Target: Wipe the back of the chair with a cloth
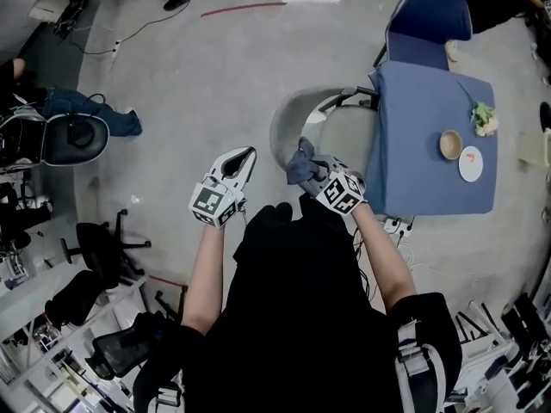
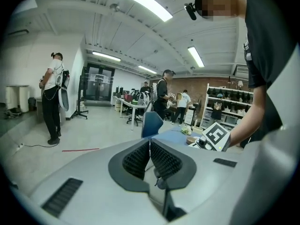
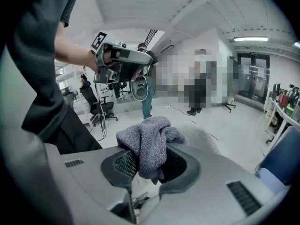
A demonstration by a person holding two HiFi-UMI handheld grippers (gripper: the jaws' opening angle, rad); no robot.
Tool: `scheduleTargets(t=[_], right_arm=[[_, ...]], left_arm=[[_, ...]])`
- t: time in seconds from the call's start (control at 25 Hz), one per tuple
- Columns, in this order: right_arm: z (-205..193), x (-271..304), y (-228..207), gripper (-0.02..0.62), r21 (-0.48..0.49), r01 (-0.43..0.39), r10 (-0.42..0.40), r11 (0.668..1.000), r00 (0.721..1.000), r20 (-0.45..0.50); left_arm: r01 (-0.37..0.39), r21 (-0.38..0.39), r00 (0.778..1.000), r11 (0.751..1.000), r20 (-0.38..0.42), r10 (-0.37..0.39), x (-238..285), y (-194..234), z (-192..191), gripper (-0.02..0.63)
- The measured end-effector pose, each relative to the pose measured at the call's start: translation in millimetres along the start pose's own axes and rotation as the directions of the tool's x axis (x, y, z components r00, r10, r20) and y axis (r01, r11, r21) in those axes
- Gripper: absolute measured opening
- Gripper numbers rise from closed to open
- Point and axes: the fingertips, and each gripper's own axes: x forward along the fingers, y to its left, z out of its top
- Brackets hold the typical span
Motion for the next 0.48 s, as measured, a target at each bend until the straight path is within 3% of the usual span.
scheduleTargets(t=[0.24, 0.48], right_arm=[[4.0, 27.2, -14.9, 0.121, 0.006, -0.033, 0.033, 0.999, 0.999, -0.009], [-5.7, 50.6, -12.3, 0.121, 0.022, -0.056, 0.058, 0.998, 0.996, -0.067]], left_arm=[[-0.021, -0.013, 1.000, 1.000, -0.022, 0.021, 9.3, 5.6, -7.9, 0.028], [0.018, -0.049, 0.999, 0.999, -0.038, -0.020, 23.9, 14.9, -19.4, 0.028]])
